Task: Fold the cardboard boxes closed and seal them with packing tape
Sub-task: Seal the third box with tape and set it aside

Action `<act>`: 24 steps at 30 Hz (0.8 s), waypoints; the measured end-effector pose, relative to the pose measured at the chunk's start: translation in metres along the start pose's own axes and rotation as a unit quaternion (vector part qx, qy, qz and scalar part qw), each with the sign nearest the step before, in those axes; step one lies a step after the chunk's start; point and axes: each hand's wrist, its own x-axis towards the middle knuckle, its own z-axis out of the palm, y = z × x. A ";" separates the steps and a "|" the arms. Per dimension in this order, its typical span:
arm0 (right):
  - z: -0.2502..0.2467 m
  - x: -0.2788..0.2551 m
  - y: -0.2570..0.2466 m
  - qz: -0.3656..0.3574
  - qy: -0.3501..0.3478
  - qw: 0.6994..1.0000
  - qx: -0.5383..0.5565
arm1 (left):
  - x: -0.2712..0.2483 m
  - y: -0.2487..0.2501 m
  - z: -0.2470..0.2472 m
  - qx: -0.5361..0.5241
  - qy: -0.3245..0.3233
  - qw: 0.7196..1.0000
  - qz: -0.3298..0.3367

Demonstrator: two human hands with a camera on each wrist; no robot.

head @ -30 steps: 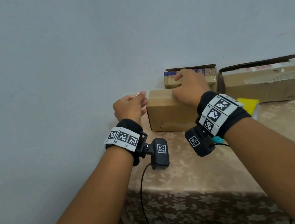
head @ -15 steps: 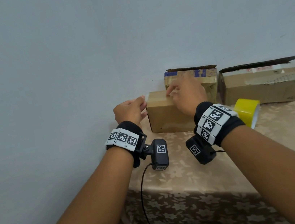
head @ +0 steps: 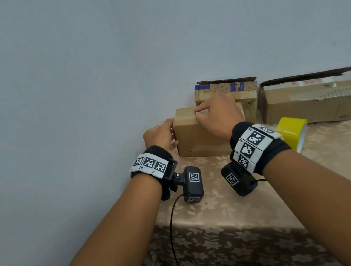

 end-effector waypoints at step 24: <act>0.002 -0.003 0.001 -0.004 -0.004 0.999 -0.045 | -0.020 -0.002 0.007 0.027 -0.170 0.982 0.079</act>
